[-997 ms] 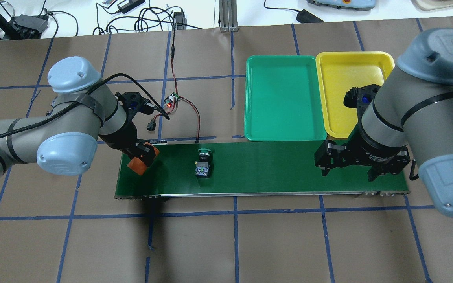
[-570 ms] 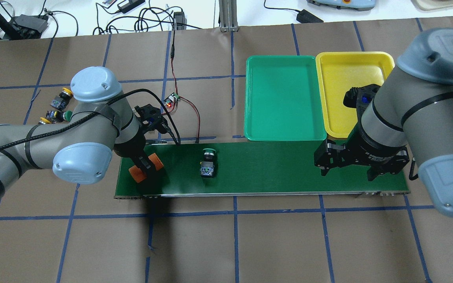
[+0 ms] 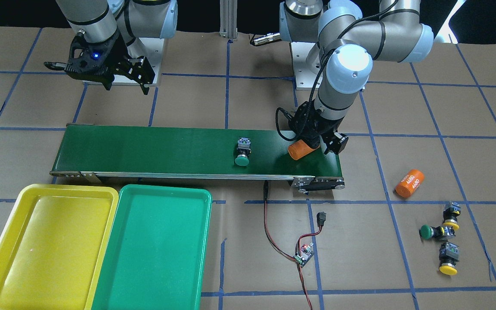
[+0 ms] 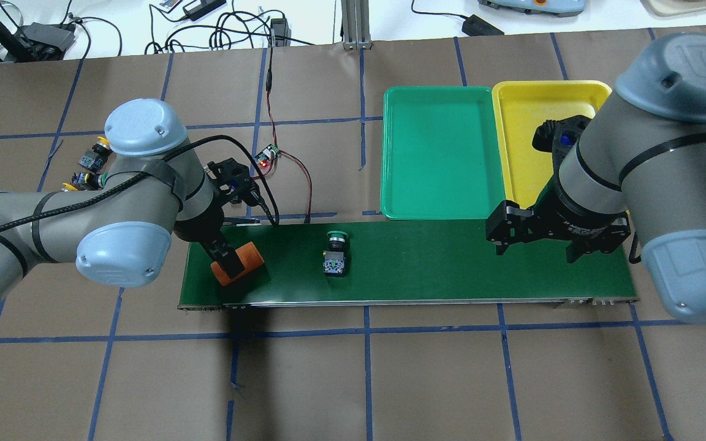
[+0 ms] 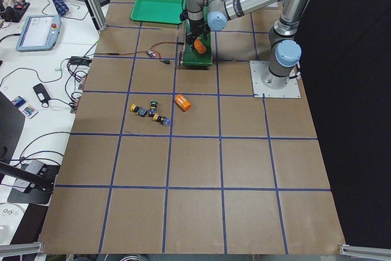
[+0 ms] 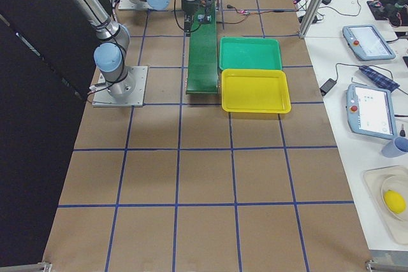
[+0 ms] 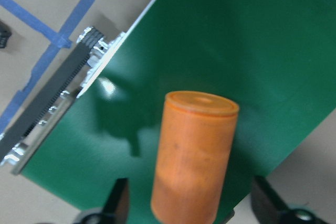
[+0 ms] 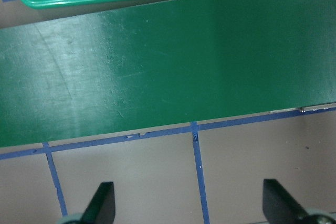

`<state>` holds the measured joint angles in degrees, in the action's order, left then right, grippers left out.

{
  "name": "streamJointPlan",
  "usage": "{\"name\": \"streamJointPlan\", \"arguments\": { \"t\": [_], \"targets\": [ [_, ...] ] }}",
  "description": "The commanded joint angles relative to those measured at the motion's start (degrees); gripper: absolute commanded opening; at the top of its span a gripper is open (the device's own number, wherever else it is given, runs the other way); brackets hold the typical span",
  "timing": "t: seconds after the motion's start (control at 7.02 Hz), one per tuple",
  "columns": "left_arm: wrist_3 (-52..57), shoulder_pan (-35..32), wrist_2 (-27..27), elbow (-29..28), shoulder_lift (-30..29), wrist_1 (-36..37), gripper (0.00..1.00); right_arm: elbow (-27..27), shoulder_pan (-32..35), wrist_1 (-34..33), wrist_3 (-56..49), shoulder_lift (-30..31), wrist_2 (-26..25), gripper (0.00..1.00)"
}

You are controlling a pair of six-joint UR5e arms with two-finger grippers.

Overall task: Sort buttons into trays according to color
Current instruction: 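Return the left gripper to the second orange cylinder and grasp it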

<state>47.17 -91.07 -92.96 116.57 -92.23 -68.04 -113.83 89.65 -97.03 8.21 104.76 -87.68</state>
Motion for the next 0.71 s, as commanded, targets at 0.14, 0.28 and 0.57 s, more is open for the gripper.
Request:
{"name": "streamJointPlan", "arguments": {
  "t": [0.14, 0.28, 0.57],
  "targets": [
    [0.8, 12.3, 0.4, -1.8, 2.3, -7.4, 1.00, 0.4, 0.0, -0.7, 0.0, 0.3, 0.0, 1.00],
    [4.8, 20.2, 0.6, -2.0, 1.3, -7.4, 1.00, 0.4, 0.0, -0.8, 0.0, 0.1, 0.0, 1.00],
    [14.4, 32.7, 0.5, -6.5, -4.2, -5.1, 1.00, 0.0, 0.0, -0.7, -0.1, 0.2, -0.7, 1.00]
  ]
}}
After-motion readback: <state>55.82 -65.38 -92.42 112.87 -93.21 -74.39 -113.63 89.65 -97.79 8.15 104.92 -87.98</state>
